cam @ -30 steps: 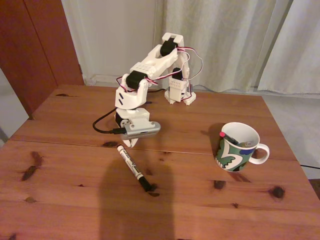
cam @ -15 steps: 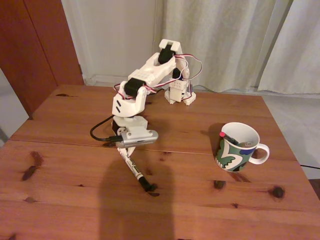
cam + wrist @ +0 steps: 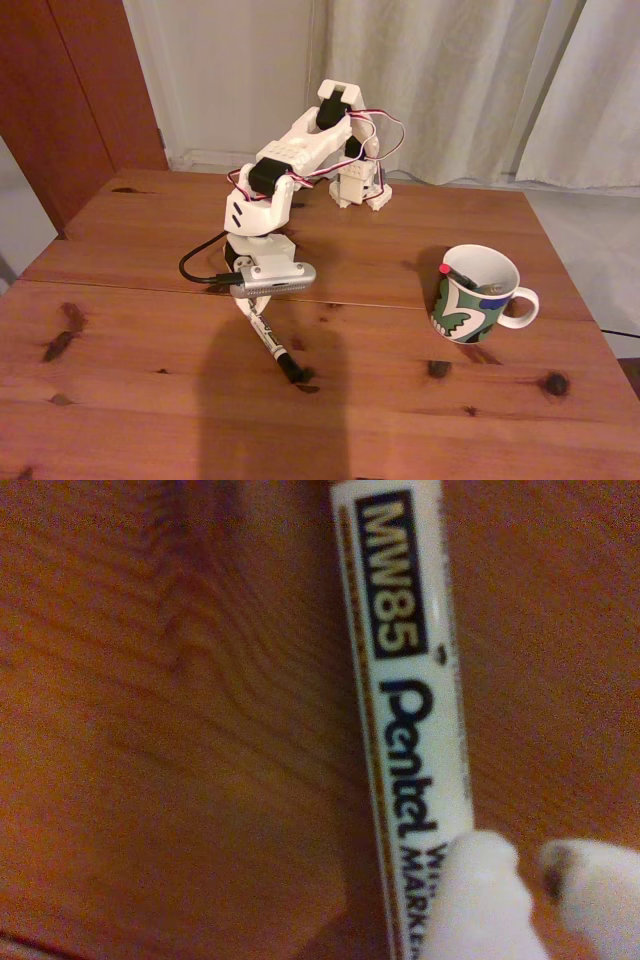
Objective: Clean up the desk and place the pens and markers into the cup
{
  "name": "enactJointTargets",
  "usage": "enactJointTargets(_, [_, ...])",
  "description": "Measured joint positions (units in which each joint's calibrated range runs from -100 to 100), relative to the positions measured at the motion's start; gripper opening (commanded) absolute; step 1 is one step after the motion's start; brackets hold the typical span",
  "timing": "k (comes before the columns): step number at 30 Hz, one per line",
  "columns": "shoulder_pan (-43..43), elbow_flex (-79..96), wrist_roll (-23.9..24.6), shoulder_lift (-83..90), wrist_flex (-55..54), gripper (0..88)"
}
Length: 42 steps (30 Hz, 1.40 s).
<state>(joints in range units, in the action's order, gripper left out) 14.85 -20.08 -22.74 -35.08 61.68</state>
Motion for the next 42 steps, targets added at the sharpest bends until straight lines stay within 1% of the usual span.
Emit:
enactJointTargets(10, [0.0, -0.1, 0.2, 0.0, 0.0, 12.4])
enactJointTargets(16, [-0.2, 4.0, 0.2, 0.0, 0.0, 12.4])
enactJointTargets(36, [-0.2, 4.5, 0.2, -0.5, 0.0, 12.2])
enactJointTargets(38, [-0.2, 4.6, 0.2, -0.5, 0.0, 11.1])
enactJointTargets(42, [-0.2, 4.6, 0.2, -0.5, 0.0, 4.3])
